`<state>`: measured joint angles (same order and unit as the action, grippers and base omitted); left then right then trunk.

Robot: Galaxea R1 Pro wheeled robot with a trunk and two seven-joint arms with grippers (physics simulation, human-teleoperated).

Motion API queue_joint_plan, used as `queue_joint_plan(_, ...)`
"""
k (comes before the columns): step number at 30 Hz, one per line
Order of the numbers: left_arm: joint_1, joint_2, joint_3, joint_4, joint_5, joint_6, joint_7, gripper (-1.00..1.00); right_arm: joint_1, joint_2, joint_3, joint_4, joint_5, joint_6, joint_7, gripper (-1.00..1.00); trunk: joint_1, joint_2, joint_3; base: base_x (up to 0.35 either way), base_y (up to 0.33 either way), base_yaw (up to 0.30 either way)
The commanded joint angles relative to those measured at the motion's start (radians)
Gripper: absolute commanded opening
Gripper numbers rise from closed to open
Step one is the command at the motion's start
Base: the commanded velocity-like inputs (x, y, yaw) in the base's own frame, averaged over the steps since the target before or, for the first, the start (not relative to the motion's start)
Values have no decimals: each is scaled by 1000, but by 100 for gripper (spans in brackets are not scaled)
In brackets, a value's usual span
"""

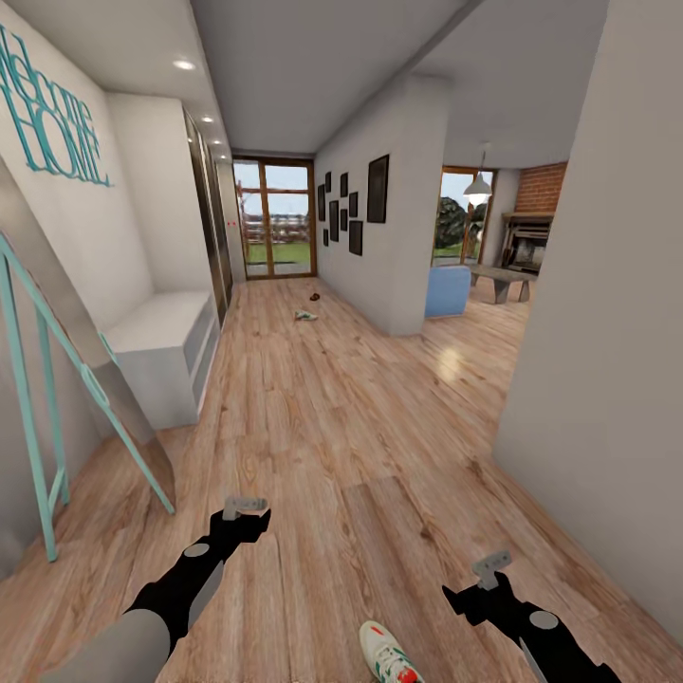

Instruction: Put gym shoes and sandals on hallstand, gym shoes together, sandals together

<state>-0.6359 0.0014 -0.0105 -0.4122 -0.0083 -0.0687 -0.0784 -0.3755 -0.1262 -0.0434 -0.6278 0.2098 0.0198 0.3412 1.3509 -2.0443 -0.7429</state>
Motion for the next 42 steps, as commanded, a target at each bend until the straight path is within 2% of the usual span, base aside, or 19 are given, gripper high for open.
queue_joint_plan(1, -1, 0, -1, 0, -1, -4, -1, 100, 0, 1, -5, -2, 8, 3, 7, 100, 4, -8, -4, 0, 0, 0)
queue_joint_plan(24, -1, 2, 0, -6, -2, -15, -4, 100, 0, 0, -9, -4, 8, 6, 7, 100, 92, -169, -79, 0, 0, 0)
queue_joint_plan(42, -1, 2, 0, -7, -2, -16, -7, 100, 0, 0, -10, -7, 7, 6, 7, 100, 161, -295, -160, 0, 0, 0)
